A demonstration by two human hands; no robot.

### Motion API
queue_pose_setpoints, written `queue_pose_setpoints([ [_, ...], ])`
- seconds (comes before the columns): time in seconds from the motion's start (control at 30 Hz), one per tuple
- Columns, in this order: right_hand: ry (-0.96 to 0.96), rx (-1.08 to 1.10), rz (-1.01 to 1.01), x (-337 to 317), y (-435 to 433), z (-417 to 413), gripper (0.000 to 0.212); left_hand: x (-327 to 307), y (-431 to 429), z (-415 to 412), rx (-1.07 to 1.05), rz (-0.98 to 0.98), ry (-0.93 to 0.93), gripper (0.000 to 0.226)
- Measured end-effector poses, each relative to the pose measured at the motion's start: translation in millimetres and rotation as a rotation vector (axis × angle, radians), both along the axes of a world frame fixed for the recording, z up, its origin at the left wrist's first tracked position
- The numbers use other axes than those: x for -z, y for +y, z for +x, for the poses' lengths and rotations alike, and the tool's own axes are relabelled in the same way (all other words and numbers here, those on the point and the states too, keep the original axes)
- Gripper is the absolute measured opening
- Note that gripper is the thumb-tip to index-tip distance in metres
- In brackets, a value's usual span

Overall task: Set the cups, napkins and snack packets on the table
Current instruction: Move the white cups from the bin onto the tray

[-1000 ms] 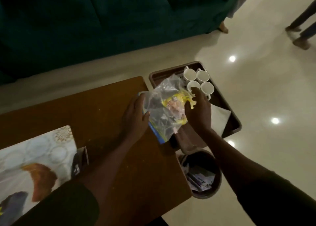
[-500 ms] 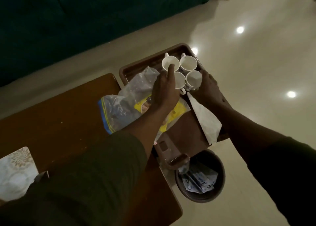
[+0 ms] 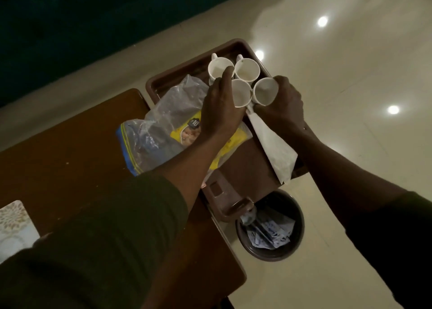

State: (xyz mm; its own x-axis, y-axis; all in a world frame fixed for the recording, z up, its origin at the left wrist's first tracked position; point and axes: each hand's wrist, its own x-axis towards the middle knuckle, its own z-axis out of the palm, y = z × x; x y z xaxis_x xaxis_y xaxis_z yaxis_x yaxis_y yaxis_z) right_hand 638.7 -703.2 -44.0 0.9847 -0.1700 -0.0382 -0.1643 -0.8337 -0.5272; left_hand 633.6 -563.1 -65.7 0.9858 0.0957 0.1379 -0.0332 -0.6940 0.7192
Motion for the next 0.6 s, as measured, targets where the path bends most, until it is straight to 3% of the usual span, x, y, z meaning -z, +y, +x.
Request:
queue_pose_setpoints([
  [0.3, -0.082, -0.187, -0.039, -63, 74, -20, 0.069, -46, 77, -46, -0.104, -0.082, -0.013, 0.087],
  [0.47, -0.086, -0.375, 0.047, -78, 179, -55, 0.058, -65, 178, -111, -0.251, -0.014, -0.037, 0.078],
  [0.6, -0.001, -0.635, 0.042, -75, 290, -116, 0.058, -64, 283, -212, -0.387, 0.009, 0.095, 0.066],
])
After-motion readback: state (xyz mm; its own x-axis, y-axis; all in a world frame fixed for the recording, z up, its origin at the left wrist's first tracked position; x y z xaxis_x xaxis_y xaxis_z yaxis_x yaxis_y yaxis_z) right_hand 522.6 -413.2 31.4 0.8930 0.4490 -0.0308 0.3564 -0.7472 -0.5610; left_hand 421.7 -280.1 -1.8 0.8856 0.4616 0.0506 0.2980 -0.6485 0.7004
